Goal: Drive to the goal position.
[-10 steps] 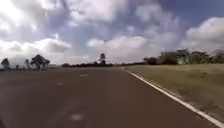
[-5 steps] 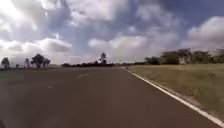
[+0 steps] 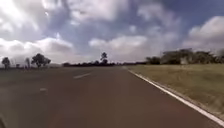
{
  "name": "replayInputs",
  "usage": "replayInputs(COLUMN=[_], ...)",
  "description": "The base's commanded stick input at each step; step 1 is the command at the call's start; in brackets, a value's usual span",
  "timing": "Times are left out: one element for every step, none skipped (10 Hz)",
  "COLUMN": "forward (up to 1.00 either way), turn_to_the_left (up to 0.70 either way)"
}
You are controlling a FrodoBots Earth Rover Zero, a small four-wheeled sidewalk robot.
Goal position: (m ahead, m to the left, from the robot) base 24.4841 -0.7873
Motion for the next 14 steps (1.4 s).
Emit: replayInputs(forward=[1.0, 1.0, 1.0, 1.0, 1.0, 1.0, 1.0, 1.0, 1.0, 1.0, 1.0, 1.0, 1.0, 1.0], turn_to_the_left=[0.0, 0.0, 0.0, 0.0, 0.0, 0.0, 0.0, 0.0, 0.0, 0.0, 0.0, 0.0, 0.0, 0.0])
